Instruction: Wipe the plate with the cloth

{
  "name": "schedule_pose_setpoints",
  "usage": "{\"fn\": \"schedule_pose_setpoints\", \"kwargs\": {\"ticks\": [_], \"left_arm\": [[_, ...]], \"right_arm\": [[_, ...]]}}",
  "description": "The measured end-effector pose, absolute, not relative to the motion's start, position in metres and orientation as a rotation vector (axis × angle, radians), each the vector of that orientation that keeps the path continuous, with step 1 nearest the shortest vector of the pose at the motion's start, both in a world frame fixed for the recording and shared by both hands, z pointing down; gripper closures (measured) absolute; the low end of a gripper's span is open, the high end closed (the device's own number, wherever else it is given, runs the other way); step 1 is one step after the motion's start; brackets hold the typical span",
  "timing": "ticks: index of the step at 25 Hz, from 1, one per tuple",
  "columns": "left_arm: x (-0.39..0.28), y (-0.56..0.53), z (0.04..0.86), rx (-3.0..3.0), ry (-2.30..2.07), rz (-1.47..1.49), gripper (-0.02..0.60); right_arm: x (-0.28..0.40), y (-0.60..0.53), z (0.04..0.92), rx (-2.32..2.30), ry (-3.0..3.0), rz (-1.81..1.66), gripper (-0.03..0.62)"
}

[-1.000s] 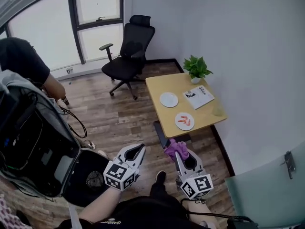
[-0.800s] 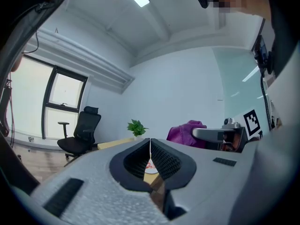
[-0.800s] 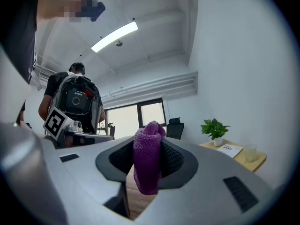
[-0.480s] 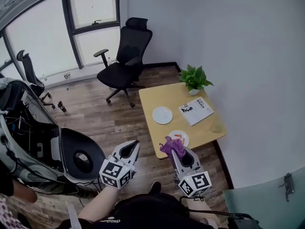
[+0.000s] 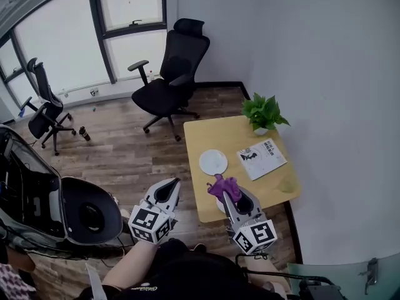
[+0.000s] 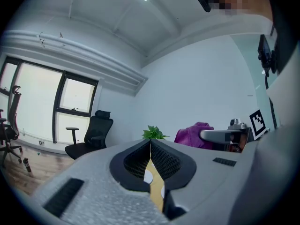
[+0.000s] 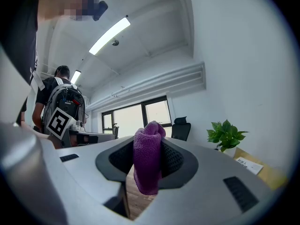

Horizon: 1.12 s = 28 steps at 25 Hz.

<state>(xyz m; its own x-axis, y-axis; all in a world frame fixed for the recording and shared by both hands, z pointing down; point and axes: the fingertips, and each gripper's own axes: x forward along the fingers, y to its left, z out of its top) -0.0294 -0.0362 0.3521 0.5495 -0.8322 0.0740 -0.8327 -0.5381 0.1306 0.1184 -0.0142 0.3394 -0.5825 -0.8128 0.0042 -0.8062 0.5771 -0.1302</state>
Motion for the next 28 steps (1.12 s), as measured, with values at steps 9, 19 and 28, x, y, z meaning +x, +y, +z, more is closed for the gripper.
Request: {"fn": "schedule_pose_setpoints", "kwargs": {"ticks": [9, 19, 28], "left_arm": [[-0.038, -0.095, 0.360, 2.604, -1.423, -0.001, 0.574], [-0.060, -0.187, 0.363, 2.616, -1.344, 0.001, 0.574], [-0.059, -0.249, 0.382, 2.631, -1.248, 0.066, 0.574]], "right_arm": [[0.111, -0.071, 0.346, -1.413, 2.765, -0.206, 0.473], [0.077, -0.159, 0.347, -1.461, 2.767, -0.229, 0.473], [0.068, -0.212, 0.361, -1.555, 2.761, -0.257, 0.474]]}}
